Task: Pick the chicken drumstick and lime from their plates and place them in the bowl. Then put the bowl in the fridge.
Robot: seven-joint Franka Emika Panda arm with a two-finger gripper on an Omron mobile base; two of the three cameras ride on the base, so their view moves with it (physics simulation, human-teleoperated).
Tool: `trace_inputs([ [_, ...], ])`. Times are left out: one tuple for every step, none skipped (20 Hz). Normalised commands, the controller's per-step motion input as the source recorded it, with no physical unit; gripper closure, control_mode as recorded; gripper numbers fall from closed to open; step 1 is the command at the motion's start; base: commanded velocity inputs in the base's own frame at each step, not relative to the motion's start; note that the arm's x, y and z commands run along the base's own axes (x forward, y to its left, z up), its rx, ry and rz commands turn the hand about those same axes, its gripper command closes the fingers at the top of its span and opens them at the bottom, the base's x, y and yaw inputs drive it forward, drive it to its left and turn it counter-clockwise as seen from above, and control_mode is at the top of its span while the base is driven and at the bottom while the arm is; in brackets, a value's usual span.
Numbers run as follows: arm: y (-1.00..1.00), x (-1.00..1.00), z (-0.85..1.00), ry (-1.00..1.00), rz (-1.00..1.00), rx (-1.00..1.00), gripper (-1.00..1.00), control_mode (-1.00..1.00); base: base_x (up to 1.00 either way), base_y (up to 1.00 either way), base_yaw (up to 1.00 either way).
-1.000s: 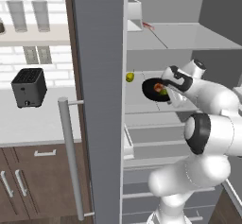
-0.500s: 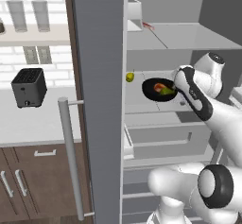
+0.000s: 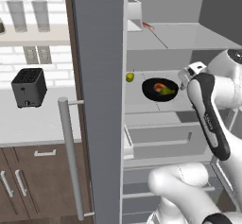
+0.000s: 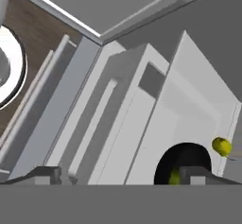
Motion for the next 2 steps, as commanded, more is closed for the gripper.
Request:
trace_inputs([
  [0.25,-1.00,0.63,0.00,0.10,-0.15,-1.00,-1.00,0.00,0.00,0.00],
  [0.23,-1.00,0.56,0.00,0.11,-0.15,-1.00,-1.00,0.00,0.00,0.00],
])
